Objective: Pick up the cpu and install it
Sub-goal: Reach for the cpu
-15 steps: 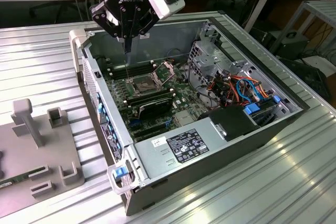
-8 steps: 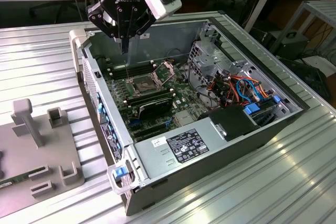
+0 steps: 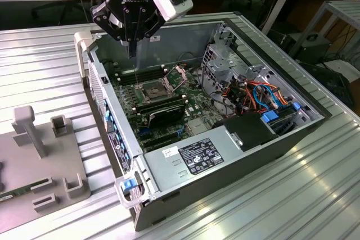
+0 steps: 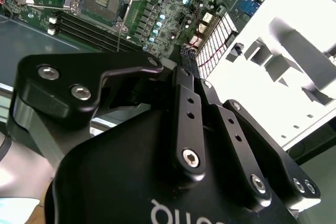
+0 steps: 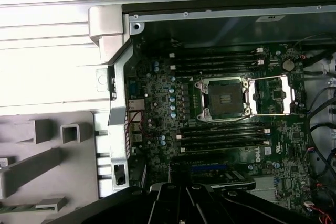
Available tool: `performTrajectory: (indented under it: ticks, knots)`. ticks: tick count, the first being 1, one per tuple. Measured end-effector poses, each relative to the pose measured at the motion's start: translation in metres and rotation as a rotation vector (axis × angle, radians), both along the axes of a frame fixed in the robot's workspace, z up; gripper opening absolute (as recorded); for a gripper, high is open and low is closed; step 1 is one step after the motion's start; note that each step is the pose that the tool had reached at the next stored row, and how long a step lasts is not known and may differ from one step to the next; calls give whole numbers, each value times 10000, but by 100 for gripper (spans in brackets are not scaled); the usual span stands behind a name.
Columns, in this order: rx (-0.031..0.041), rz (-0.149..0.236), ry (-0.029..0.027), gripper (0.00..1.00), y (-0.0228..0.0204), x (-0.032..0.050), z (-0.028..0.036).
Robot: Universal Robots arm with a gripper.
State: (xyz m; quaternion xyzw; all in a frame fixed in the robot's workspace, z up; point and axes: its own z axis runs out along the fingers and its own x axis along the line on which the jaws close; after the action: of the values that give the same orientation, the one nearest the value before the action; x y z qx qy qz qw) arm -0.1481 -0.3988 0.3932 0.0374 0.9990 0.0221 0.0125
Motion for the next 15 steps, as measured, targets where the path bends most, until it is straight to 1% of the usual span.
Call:
performTrajectory:
  ticks: [15]
  knots:
    - [0, 1, 0, 11, 0, -46, 0]
